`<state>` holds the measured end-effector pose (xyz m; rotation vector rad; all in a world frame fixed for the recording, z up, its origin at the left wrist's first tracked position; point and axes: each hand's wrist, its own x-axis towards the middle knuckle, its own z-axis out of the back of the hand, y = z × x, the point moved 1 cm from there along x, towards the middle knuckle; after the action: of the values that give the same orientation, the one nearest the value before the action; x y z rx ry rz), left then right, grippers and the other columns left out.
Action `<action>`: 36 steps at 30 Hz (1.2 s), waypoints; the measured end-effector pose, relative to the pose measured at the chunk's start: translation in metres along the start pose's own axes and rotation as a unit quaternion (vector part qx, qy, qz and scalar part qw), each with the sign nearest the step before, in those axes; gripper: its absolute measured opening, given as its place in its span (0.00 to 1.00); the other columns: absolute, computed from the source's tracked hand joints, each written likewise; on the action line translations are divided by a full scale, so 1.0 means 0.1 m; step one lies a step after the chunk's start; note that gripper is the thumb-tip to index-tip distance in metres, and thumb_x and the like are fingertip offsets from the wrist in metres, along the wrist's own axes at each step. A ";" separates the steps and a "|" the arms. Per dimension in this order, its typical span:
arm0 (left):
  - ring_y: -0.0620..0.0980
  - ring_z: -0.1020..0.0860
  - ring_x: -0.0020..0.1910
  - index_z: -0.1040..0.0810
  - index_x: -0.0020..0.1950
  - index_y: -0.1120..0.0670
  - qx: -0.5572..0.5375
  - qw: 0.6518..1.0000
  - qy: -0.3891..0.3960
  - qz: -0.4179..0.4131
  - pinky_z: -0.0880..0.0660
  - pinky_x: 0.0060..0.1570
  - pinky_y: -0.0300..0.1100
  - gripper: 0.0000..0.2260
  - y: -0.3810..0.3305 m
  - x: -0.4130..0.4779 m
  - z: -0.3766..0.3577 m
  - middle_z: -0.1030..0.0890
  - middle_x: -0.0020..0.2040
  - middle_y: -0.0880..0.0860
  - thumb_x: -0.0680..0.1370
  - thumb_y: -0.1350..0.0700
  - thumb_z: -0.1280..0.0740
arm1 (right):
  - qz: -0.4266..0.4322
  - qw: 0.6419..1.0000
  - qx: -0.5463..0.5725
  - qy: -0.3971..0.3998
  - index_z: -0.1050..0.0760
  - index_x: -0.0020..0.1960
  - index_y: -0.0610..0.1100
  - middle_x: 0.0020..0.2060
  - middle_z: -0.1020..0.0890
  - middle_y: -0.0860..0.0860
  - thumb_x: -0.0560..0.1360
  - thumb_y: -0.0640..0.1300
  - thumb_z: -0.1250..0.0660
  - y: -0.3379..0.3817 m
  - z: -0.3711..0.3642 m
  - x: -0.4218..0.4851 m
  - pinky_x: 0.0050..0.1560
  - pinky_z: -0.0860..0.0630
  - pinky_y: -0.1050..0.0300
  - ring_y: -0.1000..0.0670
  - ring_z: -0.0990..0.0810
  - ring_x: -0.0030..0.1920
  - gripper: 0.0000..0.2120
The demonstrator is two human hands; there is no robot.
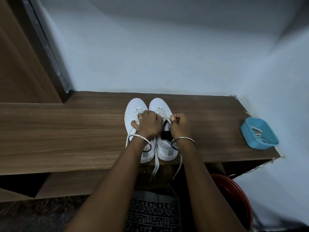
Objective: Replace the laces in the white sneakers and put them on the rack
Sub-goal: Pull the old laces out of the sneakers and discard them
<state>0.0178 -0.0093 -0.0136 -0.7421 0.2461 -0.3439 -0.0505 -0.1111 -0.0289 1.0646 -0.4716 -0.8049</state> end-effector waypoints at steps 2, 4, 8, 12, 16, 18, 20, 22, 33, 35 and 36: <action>0.54 0.34 0.65 0.25 0.44 0.54 -0.013 0.999 0.025 0.015 0.43 0.67 0.61 0.11 -0.02 0.00 0.02 0.28 0.58 0.53 0.77 0.51 0.44 | -0.006 1.000 0.005 -0.008 0.29 0.39 0.54 0.39 0.22 0.56 0.80 0.41 0.37 -0.01 -0.03 0.01 0.56 0.23 0.46 0.44 0.19 0.50 0.12; 0.56 0.34 0.67 0.24 0.42 0.52 -0.022 0.998 0.053 0.017 0.43 0.66 0.61 0.14 -0.06 -0.01 0.08 0.25 0.57 0.52 0.75 0.48 0.46 | -0.021 0.999 0.027 -0.014 0.29 0.39 0.54 0.39 0.21 0.56 0.79 0.41 0.37 -0.02 -0.06 0.03 0.57 0.23 0.42 0.44 0.19 0.50 0.12; 0.54 0.38 0.70 0.18 0.50 0.46 -0.091 0.989 0.102 0.065 0.47 0.71 0.55 0.16 -0.15 -0.03 0.26 0.27 0.56 0.47 0.77 0.47 0.46 | -0.063 0.991 0.112 -0.044 0.25 0.39 0.52 0.38 0.18 0.52 0.75 0.42 0.35 -0.01 -0.03 0.01 0.55 0.21 0.40 0.46 0.19 0.44 0.08; 0.53 0.33 0.67 0.18 0.46 0.49 -0.097 0.993 0.060 0.021 0.48 0.67 0.55 0.14 -0.17 -0.03 0.35 0.22 0.51 0.45 0.75 0.46 0.42 | 0.025 0.983 0.123 -0.131 0.21 0.37 0.44 0.31 0.21 0.54 0.74 0.45 0.33 0.68 0.42 -0.04 0.46 0.22 0.51 0.52 0.23 0.35 0.09; 0.54 0.32 0.67 0.18 0.49 0.45 0.023 0.999 0.017 -0.018 0.47 0.65 0.57 0.09 -0.17 -0.01 0.28 0.20 0.55 0.45 0.76 0.46 0.36 | 0.305 0.914 0.211 -0.163 0.19 0.40 0.50 0.40 0.16 0.53 0.76 0.45 0.34 1.92 1.09 -0.20 0.48 0.22 0.49 0.50 0.18 0.44 0.08; 0.53 0.33 0.66 0.17 0.49 0.44 0.067 0.997 0.017 -0.046 0.46 0.64 0.58 0.10 -0.19 -0.02 0.27 0.20 0.55 0.46 0.75 0.43 0.33 | 0.362 0.887 0.260 -0.117 0.21 0.40 0.49 0.40 0.16 0.50 0.78 0.42 0.35 2.31 1.29 -0.34 0.44 0.24 0.52 0.49 0.18 0.43 0.10; 0.53 0.32 0.65 0.16 0.49 0.45 0.099 0.993 -0.001 -0.063 0.46 0.64 0.58 0.09 -0.19 -0.03 0.28 0.20 0.53 0.46 0.75 0.43 0.32 | 0.367 0.892 0.260 -0.057 0.22 0.40 0.48 0.39 0.15 0.49 0.78 0.40 0.35 2.47 1.37 -0.39 0.42 0.26 0.55 0.49 0.17 0.43 0.09; 0.53 0.30 0.64 0.16 0.47 0.46 0.087 0.994 -0.020 -0.063 0.45 0.63 0.56 0.07 -0.18 -0.02 0.28 0.20 0.50 0.46 0.76 0.46 0.33 | 0.338 0.919 0.201 -0.015 0.19 0.44 0.46 0.39 0.14 0.49 0.78 0.42 0.35 2.41 1.33 -0.33 0.41 0.27 0.59 0.50 0.16 0.41 0.07; 0.57 0.24 0.46 0.25 0.35 0.58 -0.237 0.957 0.153 0.065 0.28 0.47 0.40 0.07 -0.32 0.05 0.43 0.23 0.39 0.56 0.73 0.60 0.36 | 0.099 0.989 -0.056 0.098 0.19 0.44 0.51 0.44 0.15 0.53 0.74 0.35 0.34 0.43 0.29 -0.05 0.54 0.20 0.51 0.53 0.17 0.46 0.12; 0.50 0.27 0.36 0.29 0.33 0.58 -0.310 0.936 0.148 0.073 0.32 0.37 0.35 0.12 -0.37 0.06 0.51 0.25 0.32 0.54 0.77 0.64 0.39 | 0.111 0.984 -0.100 0.102 0.18 0.52 0.48 0.48 0.16 0.52 0.74 0.35 0.33 0.32 0.24 -0.03 0.45 0.23 0.63 0.55 0.19 0.45 0.12; 0.47 0.27 0.35 0.29 0.34 0.57 -0.337 0.928 0.139 0.073 0.33 0.39 0.36 0.12 -0.38 0.07 0.56 0.24 0.29 0.51 0.78 0.63 0.40 | 0.111 0.983 -0.108 0.103 0.18 0.54 0.47 0.50 0.16 0.52 0.74 0.35 0.32 0.29 0.22 -0.02 0.42 0.26 0.65 0.56 0.20 0.45 0.12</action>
<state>0.0349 -0.0033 0.0519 -1.3459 0.7069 -0.2179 -0.0566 -0.1150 0.0069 0.8642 -0.3122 -0.5284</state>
